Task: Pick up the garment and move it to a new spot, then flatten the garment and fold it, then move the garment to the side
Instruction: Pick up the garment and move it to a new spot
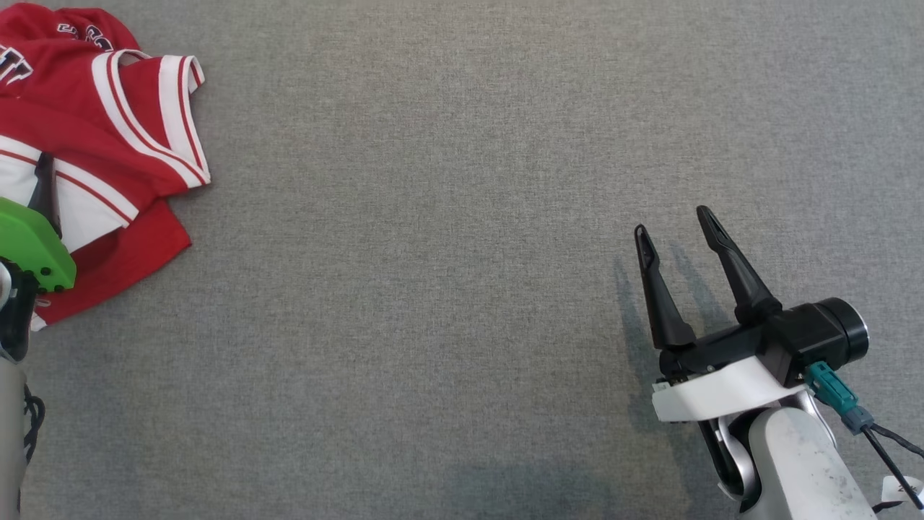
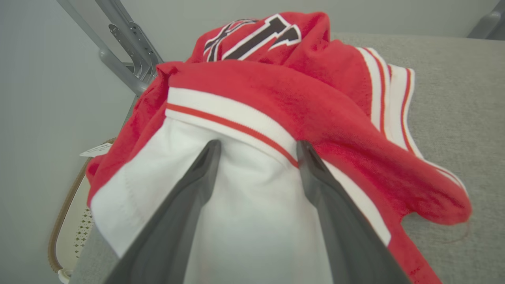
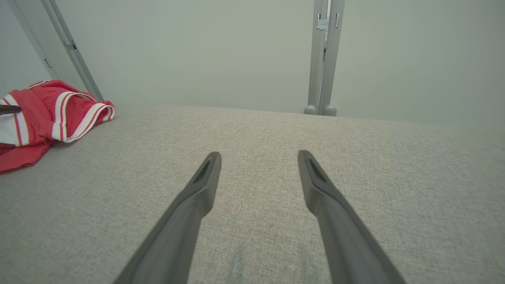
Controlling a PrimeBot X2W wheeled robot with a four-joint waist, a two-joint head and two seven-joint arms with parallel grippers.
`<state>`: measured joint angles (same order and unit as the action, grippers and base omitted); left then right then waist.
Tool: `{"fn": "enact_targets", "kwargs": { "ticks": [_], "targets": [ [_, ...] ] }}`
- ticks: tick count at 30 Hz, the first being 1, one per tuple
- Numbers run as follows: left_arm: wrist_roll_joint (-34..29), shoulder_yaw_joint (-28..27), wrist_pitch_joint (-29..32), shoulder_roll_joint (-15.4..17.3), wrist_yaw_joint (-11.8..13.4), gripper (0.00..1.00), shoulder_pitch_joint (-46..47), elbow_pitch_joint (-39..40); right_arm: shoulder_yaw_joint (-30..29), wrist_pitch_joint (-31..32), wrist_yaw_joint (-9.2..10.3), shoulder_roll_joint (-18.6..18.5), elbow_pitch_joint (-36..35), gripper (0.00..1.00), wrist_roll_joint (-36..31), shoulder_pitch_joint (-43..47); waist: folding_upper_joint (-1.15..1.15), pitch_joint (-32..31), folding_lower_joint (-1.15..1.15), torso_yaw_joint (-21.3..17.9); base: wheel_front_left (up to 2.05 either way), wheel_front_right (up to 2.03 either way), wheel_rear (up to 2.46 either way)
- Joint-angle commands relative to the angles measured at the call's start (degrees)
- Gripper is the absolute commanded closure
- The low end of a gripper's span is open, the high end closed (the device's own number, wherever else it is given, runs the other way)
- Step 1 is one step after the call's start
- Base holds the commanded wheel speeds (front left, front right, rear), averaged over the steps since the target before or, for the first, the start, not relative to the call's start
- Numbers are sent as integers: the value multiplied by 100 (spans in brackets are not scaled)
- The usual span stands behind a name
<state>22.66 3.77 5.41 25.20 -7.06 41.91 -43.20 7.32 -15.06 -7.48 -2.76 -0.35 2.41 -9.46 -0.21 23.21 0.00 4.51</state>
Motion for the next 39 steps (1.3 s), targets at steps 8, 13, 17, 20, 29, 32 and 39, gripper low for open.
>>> {"fn": "enact_targets", "kwargs": {
  "ticks": [8,13,17,20,29,32,39],
  "targets": [
    [54,47,101,17,106,24,238,-508,24,-21,-2,-22,-18,0,-75,-129,21,143,0,-73,0,0,0],
    [95,51,-75,51,108,100,339,-694,33,-20,-2,-22,32,0,-46,-157,21,95,0,-90,0,0,0],
    [58,72,-270,128,109,100,415,-756,33,-20,-2,-22,76,0,40,-152,21,-68,0,-91,0,0,0],
    [28,114,-368,172,83,100,481,-721,22,-20,-2,-22,101,0,87,-130,21,-199,0,-84,0,0,0],
    [-21,356,-502,250,14,100,669,-333,-6,-20,-2,-22,207,0,269,14,21,-782,0,-54,0,0,0],
    [-32,455,-502,276,5,100,701,-145,-14,-20,-2,-22,236,0,317,84,21,-957,0,-60,0,0,0],
    [38,664,-490,159,-18,100,605,463,-114,-20,-2,-23,267,0,412,226,21,-1295,0,-109,0,0,0]
  ]
}}
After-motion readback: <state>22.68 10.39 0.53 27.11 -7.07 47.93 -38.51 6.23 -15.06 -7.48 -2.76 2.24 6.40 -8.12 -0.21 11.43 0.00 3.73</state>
